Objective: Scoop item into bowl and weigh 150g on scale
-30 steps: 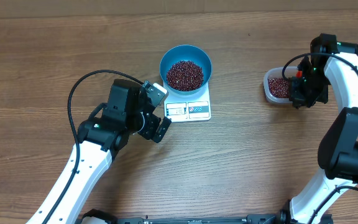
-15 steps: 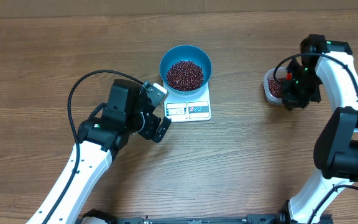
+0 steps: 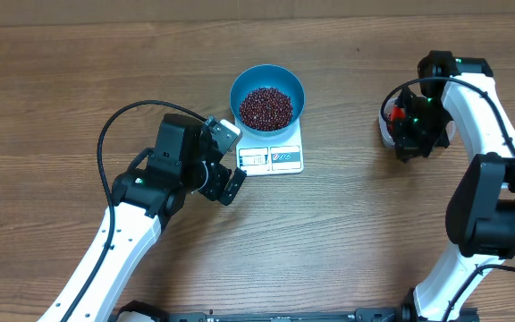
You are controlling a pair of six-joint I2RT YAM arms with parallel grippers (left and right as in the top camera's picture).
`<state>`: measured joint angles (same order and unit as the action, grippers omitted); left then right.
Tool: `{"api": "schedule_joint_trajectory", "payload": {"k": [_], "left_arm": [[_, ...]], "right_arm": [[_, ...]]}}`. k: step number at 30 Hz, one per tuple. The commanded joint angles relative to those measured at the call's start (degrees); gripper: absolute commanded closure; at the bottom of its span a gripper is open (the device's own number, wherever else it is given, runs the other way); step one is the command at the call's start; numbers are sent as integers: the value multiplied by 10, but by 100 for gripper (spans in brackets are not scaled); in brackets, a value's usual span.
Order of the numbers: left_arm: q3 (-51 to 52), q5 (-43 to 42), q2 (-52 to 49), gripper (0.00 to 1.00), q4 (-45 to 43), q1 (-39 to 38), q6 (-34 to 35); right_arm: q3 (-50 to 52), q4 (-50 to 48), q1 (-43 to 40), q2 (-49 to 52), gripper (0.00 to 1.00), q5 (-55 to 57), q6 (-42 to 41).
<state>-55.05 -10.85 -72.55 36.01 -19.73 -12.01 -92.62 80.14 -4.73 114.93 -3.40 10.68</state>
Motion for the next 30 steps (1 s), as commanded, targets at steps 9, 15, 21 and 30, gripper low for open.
{"api": "schedule_joint_trajectory", "payload": {"k": [9, 15, 21, 30], "left_arm": [[2, 3, -3, 0, 0, 2, 7], [2, 3, -3, 0, -1, 2, 7], [2, 3, -3, 1, -1, 2, 7], [2, 3, -3, 0, -1, 2, 7]], "right_arm": [[-27, 35, 4, 9, 94, -50, -53], [-62, 61, 4, 9, 64, -61, -89], [-68, 57, 4, 9, 58, -63, -155], [-68, 23, 4, -73, 54, -55, -268]]}}
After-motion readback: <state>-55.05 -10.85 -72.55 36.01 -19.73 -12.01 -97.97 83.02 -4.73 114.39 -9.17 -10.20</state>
